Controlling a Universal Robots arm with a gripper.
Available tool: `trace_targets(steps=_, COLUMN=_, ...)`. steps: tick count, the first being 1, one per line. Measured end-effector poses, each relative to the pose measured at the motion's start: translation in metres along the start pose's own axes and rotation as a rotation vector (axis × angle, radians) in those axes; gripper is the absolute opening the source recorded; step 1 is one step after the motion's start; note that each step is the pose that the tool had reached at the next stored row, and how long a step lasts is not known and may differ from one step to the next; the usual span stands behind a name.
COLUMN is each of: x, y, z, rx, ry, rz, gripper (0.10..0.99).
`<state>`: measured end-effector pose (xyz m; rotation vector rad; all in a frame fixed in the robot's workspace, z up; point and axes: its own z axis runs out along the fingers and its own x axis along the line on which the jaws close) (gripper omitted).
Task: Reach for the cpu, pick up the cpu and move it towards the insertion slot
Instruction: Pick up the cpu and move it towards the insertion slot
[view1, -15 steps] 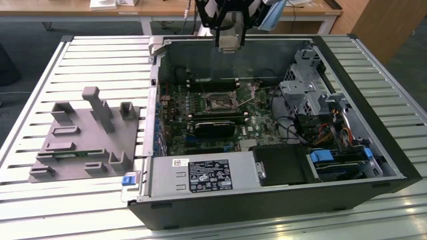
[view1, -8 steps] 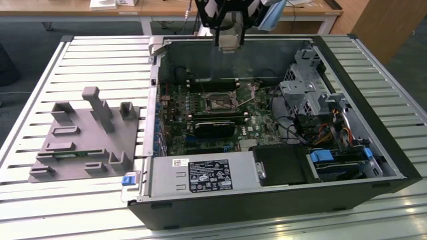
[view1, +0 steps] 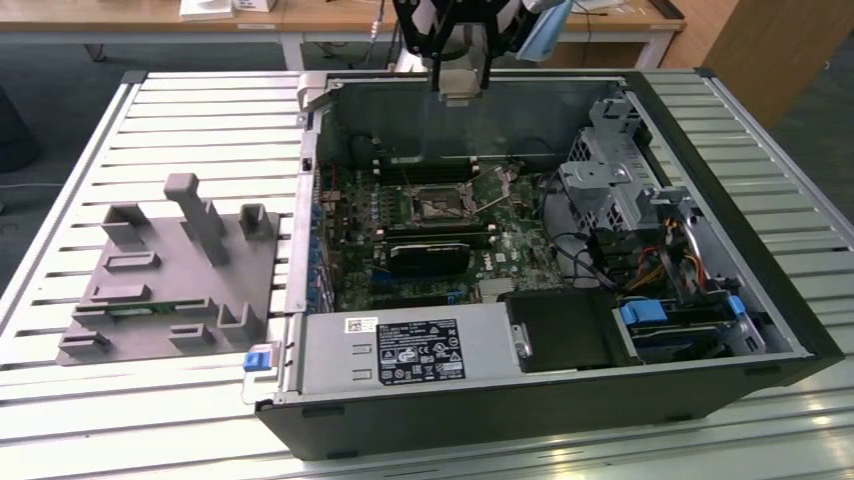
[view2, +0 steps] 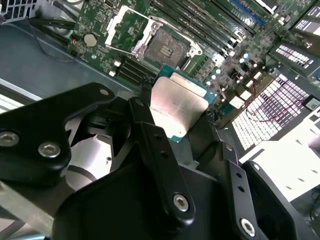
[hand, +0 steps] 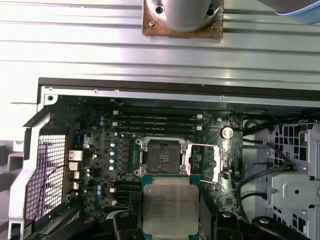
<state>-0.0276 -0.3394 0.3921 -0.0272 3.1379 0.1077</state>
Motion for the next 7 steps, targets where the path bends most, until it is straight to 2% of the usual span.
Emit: trace_targets(steps=7, x=0.0, y=0.0, z=0.0001, rx=0.0, ry=0.0, rz=0.0, gripper=0.541)
